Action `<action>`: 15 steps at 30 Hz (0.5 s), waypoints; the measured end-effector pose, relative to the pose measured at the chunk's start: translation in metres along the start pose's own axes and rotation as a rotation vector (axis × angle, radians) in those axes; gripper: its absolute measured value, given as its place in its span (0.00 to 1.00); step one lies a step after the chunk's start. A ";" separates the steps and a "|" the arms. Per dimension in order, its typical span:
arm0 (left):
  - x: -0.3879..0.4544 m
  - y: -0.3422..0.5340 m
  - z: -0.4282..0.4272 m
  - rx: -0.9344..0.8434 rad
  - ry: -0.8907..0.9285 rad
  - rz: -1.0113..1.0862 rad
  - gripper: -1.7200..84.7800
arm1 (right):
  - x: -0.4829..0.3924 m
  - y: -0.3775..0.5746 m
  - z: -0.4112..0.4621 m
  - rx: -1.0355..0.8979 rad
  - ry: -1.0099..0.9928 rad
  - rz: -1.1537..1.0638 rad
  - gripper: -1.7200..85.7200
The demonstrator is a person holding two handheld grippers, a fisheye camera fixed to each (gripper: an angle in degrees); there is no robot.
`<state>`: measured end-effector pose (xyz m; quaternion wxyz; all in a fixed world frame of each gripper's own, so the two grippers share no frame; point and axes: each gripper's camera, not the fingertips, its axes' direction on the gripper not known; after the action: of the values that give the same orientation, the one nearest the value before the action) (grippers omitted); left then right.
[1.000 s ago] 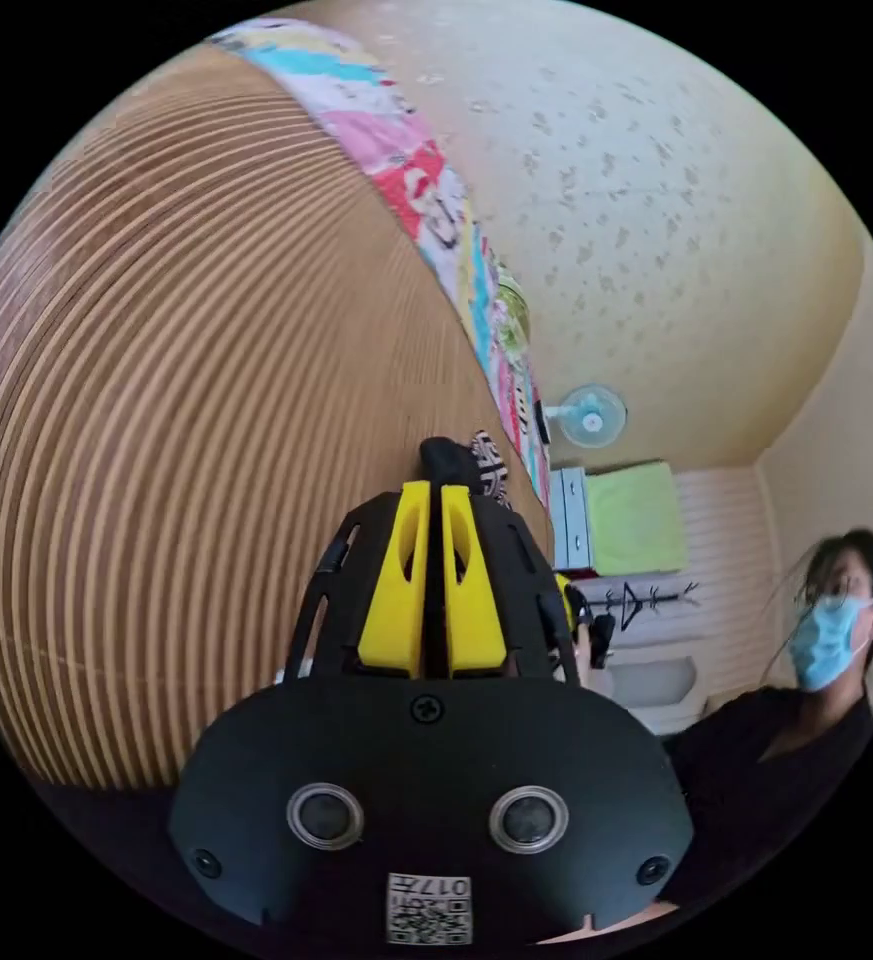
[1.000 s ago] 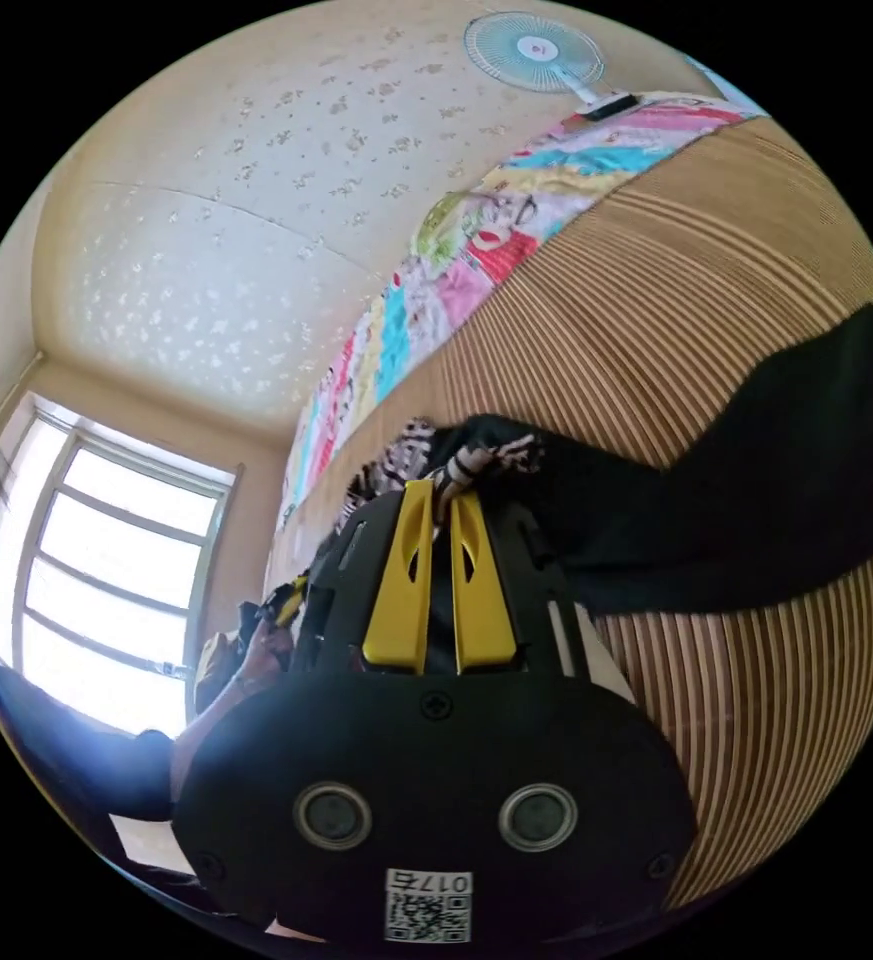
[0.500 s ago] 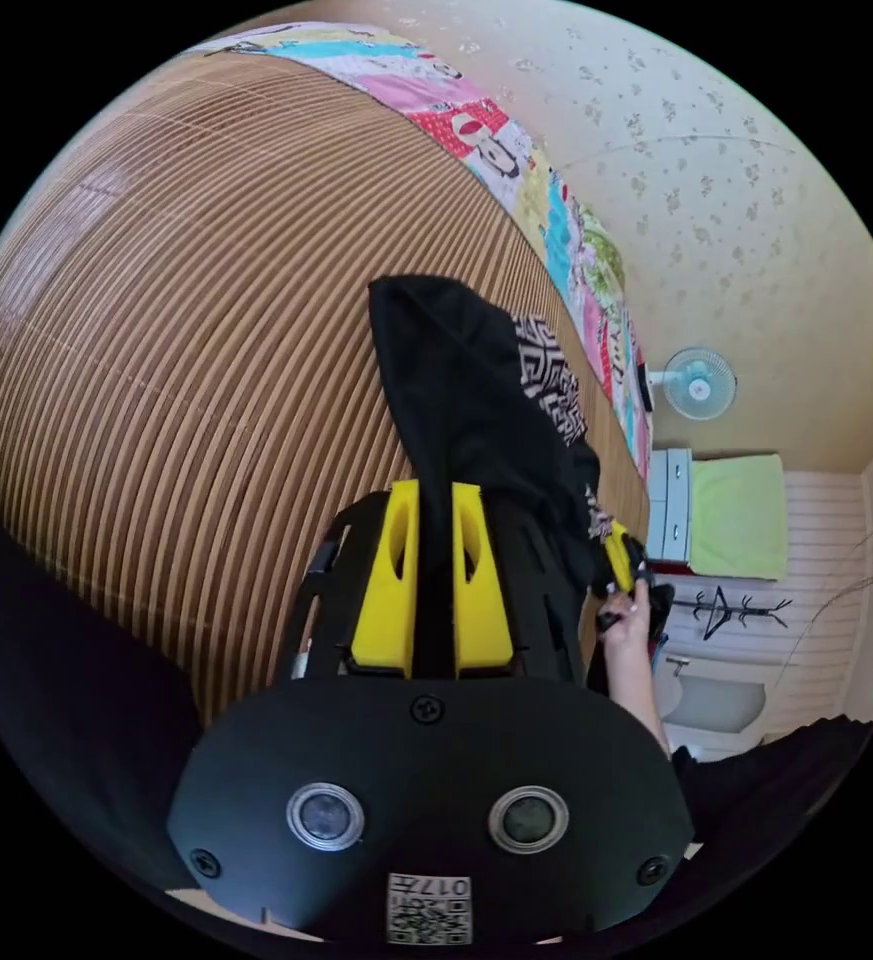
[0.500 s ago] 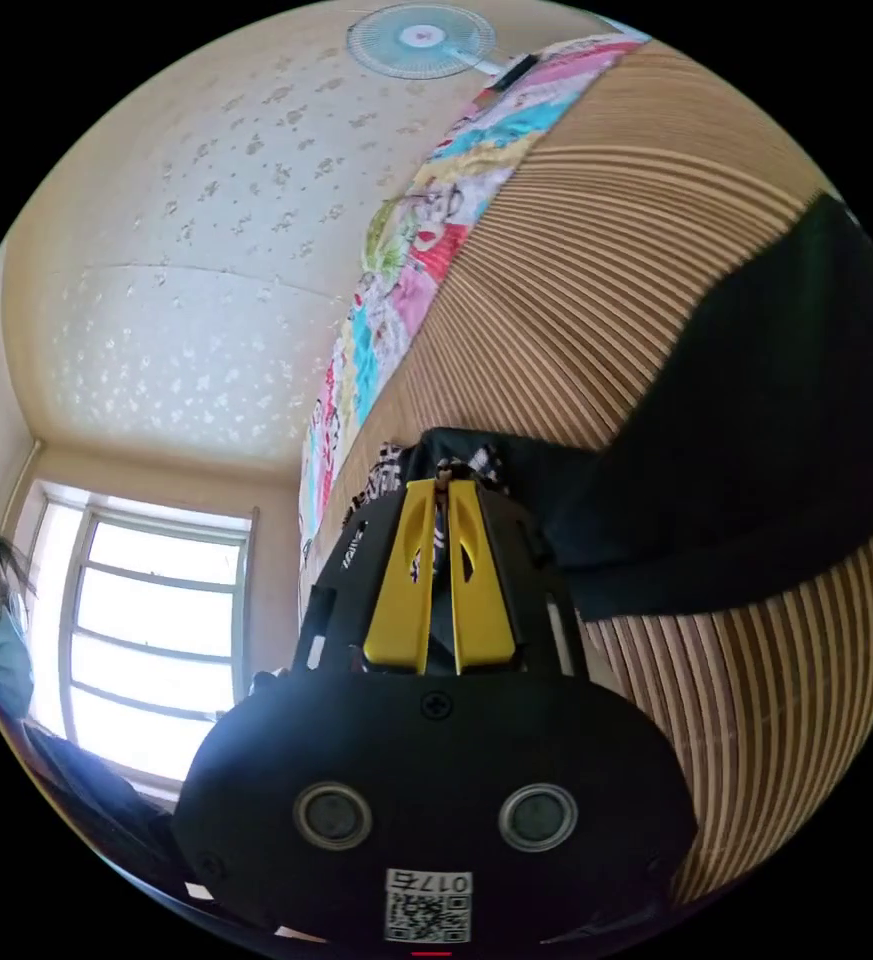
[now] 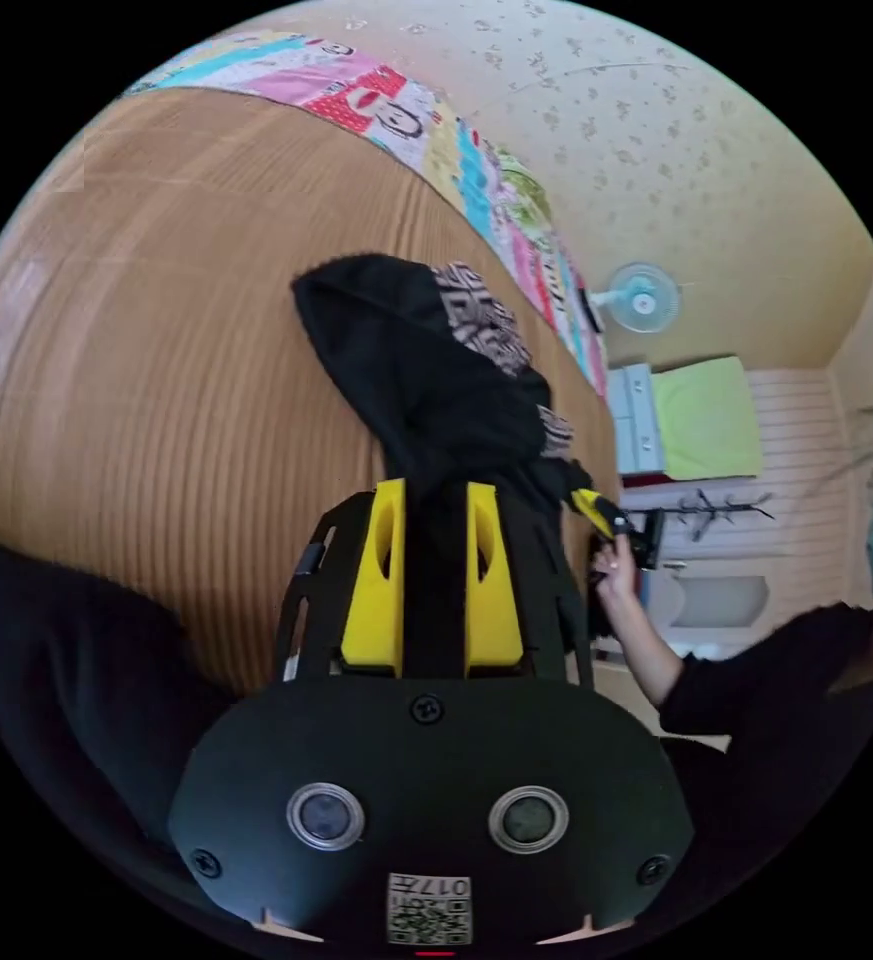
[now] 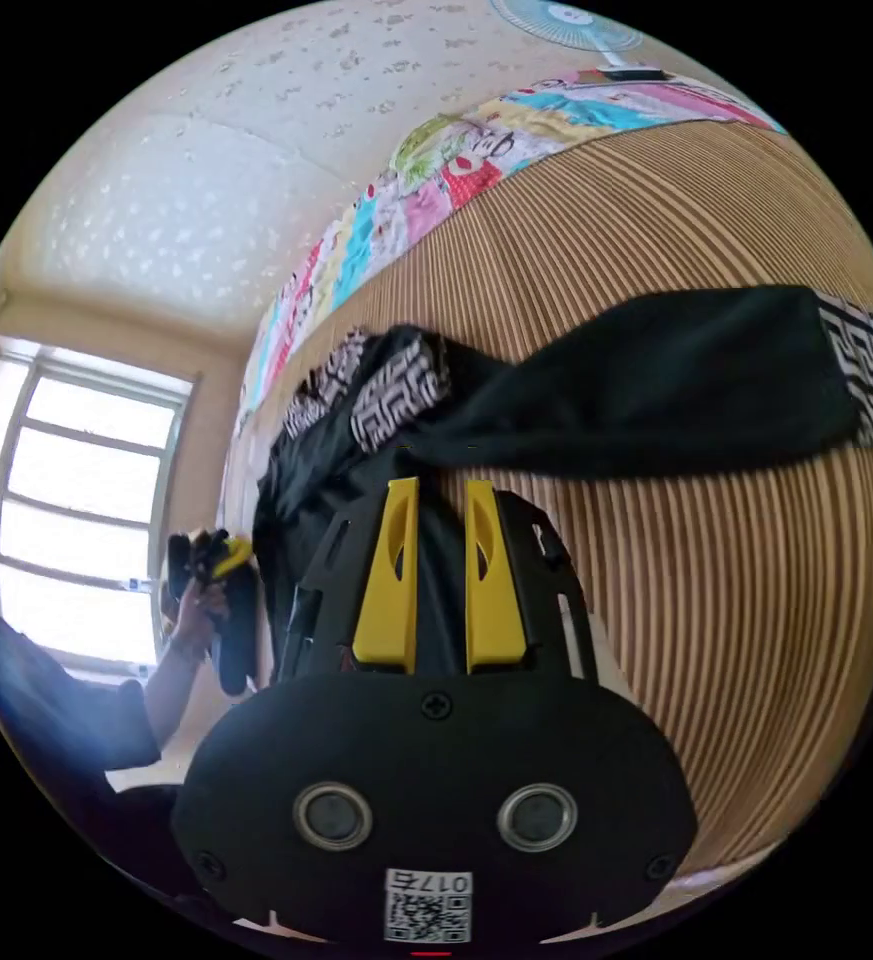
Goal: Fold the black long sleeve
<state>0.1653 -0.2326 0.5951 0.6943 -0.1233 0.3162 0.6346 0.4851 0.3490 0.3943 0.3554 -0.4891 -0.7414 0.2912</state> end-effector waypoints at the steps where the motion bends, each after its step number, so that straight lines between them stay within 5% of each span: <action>1: 0.003 0.016 0.012 -0.044 0.073 0.001 0.17 | -0.001 0.020 -0.005 -0.050 0.032 -0.010 0.11; 5: 0.019 0.083 0.034 -0.128 0.032 0.001 0.17 | -0.001 0.086 -0.017 -0.206 0.130 -0.042 0.11; 11: 0.052 0.207 0.002 0.152 -0.413 -0.106 0.16 | -0.002 0.143 -0.028 -0.289 0.129 -0.071 0.10; 15: 0.030 0.222 0.047 -0.017 -0.399 -0.171 0.13 | -0.009 0.154 -0.020 -0.367 0.123 -0.080 0.07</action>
<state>-0.0351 -0.1451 0.6644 0.7935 -0.0275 0.1554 0.5878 0.5837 0.3967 0.2837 0.3159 -0.5329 -0.7778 0.1063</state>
